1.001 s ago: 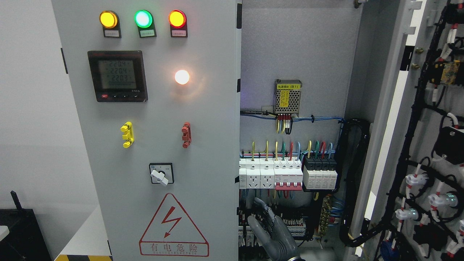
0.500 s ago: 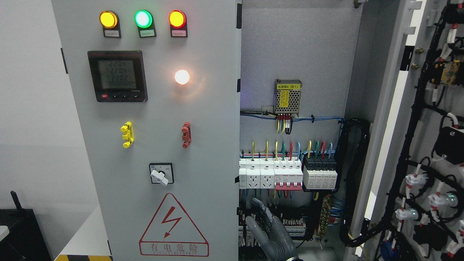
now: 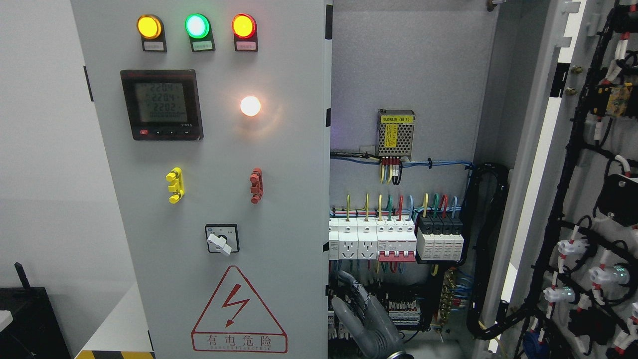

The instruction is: Open door with both hands

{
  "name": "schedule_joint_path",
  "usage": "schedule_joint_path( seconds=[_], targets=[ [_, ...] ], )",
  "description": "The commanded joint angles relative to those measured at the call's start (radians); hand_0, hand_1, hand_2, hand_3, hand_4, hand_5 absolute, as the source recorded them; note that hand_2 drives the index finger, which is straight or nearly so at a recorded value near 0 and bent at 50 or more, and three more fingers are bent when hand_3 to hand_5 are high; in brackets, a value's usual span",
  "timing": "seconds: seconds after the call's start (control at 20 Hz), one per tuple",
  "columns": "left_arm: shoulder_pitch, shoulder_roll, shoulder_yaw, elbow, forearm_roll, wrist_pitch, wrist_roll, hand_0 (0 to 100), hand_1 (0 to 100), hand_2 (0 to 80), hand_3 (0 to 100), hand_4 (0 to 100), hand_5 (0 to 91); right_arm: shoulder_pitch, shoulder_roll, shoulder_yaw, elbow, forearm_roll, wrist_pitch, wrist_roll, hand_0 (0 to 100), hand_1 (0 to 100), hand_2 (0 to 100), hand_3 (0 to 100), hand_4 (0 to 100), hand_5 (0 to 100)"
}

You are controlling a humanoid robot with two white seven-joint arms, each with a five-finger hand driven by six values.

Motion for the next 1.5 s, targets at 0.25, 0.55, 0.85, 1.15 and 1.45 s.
schedule_joint_path(
  seconds=[0.25,0.55,0.85,1.15,1.45],
  targets=[
    [0.000,-0.034,0.000,-0.012,-0.029,0.000,0.000,12,39,0.0,0,0,0.0,-0.021,-0.011,0.007,0.021,-0.048,0.002,0.005,12,39,0,0,0,0],
    [0.000,-0.034,0.000,-0.012,-0.029,0.000,0.000,12,39,0.0,0,0,0.0,-0.030,-0.028,0.007,0.038,-0.065,0.002,0.041,12,39,0,0,0,0],
    [0.000,-0.034,0.000,-0.012,-0.029,0.000,0.000,12,39,0.0,0,0,0.0,-0.032,-0.048,0.007,0.043,-0.066,0.004,0.051,12,39,0,0,0,0],
    [0.000,-0.034,0.000,-0.012,-0.029,0.000,0.000,12,39,0.0,0,0,0.0,-0.038,-0.053,0.007,0.060,-0.074,0.004,0.074,12,39,0,0,0,0],
    [0.000,-0.034,0.000,-0.012,-0.029,0.000,0.000,12,39,0.0,0,0,0.0,-0.047,-0.053,0.007,0.058,-0.094,0.005,0.074,12,39,0,0,0,0]
  ],
)
